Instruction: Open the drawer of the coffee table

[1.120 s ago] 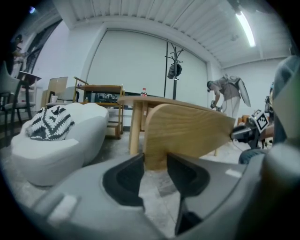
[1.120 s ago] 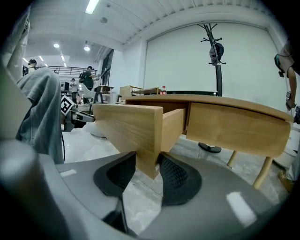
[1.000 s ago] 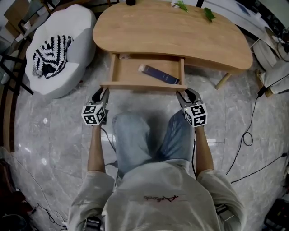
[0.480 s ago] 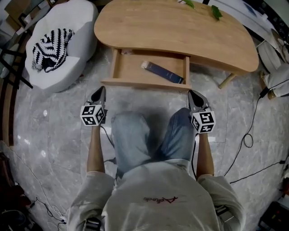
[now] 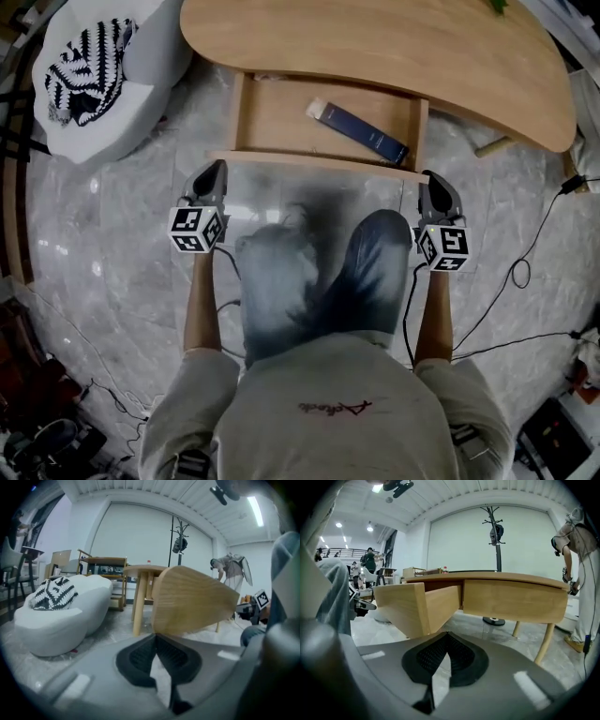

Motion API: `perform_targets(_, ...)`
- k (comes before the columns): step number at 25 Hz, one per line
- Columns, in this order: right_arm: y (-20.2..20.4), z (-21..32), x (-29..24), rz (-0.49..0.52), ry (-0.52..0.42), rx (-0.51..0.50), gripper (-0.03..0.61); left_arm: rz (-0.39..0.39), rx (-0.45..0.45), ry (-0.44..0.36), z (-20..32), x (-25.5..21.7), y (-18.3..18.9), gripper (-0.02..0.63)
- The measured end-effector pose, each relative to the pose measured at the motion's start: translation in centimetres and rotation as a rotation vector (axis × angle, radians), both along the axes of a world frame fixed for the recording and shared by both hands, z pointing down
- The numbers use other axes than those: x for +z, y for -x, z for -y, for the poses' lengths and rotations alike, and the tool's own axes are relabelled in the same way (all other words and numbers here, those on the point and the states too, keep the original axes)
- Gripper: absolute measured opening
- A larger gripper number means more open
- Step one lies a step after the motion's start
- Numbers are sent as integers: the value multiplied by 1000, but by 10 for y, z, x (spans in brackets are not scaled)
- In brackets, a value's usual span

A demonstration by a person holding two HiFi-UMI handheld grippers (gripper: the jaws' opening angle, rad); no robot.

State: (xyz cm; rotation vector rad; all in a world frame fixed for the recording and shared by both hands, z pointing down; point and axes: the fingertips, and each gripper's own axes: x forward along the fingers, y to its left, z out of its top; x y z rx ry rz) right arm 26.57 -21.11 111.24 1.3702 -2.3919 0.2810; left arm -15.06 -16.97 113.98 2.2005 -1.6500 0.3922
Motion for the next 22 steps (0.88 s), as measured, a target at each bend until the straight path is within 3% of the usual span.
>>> perform_targets(6, 1, 5, 15, -50, 154, 43, 5, -30, -13, 148, 8, 15, -5, 2)
perform_targets(12, 6, -7, -11, -70, 282, 78, 6, -52, 4, 277, 5, -7, -17, 2)
perform_targets(17, 13, -14, -67, -70, 340, 70, 5, -88, -13, 308, -1, -68, -24, 2)
perform_targets(22, 26, -20, -161, -56, 352, 55, 5, -99, -5, 329, -12, -158, -29, 2)
